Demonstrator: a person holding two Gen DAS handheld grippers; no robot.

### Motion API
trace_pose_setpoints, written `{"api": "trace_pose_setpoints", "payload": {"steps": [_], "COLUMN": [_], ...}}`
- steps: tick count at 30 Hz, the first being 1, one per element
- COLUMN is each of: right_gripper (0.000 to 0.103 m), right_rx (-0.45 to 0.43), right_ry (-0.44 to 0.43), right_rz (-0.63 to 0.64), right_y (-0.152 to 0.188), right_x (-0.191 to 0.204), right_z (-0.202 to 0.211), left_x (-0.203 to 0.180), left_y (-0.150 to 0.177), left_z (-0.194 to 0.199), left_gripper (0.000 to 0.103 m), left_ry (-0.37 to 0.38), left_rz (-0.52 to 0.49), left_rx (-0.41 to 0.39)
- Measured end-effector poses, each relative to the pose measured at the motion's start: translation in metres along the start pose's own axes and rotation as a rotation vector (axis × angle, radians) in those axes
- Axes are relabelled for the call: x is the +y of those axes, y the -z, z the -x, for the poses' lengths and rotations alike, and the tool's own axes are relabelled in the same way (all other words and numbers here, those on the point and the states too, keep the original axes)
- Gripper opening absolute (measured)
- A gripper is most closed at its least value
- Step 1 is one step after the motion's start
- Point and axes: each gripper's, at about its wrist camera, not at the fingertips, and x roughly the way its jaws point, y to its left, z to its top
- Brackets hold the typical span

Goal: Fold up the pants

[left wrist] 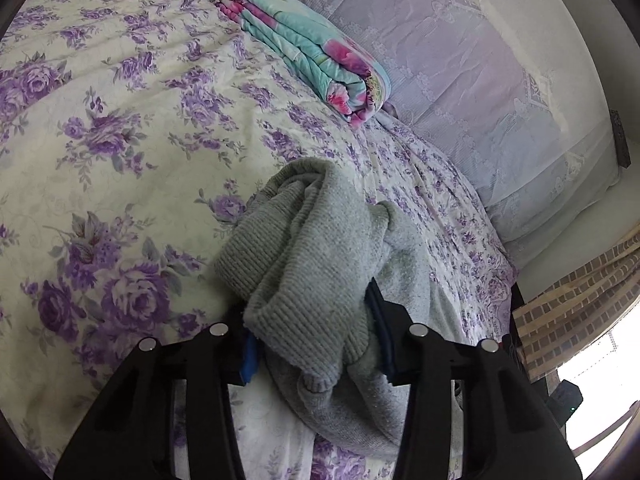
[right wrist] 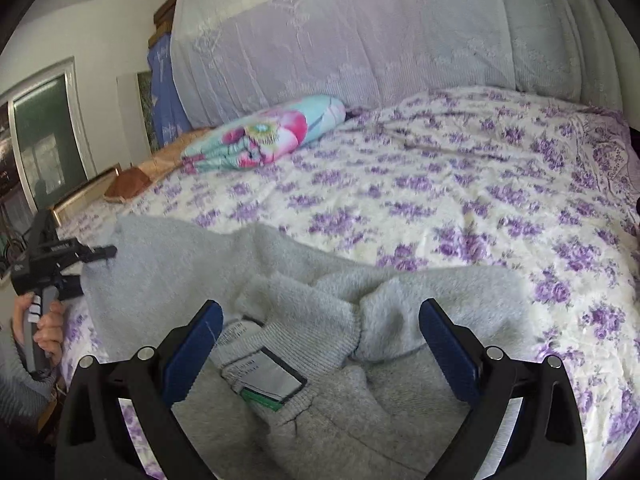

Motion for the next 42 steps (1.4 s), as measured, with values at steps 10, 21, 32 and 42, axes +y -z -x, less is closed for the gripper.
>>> {"api": "trace_pose_setpoints", "payload": {"steps": [10, 21, 32, 42], "right_gripper": [0.1, 0.099, 0.099, 0.099], "right_rx": [0.225, 0.044, -0.036, -0.133], "right_ry": [0.181, 0.109, 0.172, -0.01], "right_rz": [0.026, -0.081, -0.369, -0.721], "right_y": [0.01, 0.008, 0.021, 0.064], "right_x": [-0.01, -0.024, -0.118, -0.187], "right_z": [-0.047, -0.004, 0.054, 0.065], "left_x": [-0.026, -0.096, -0.246, -0.356], "left_y": [0.005, 0.006, 0.044, 0.167], "left_z": [-0.016, 0.033, 0.024, -0.072], "left_gripper": [0.054, 0.032, 0.031, 0.031], "left_ry": [-0.099, -0.083, -0.134, -0.191], "left_rz": [-0.1, -0.277, -0.671, -1.04], "left_rx": [-0.04, -0.137, -0.184, -0.064]}}
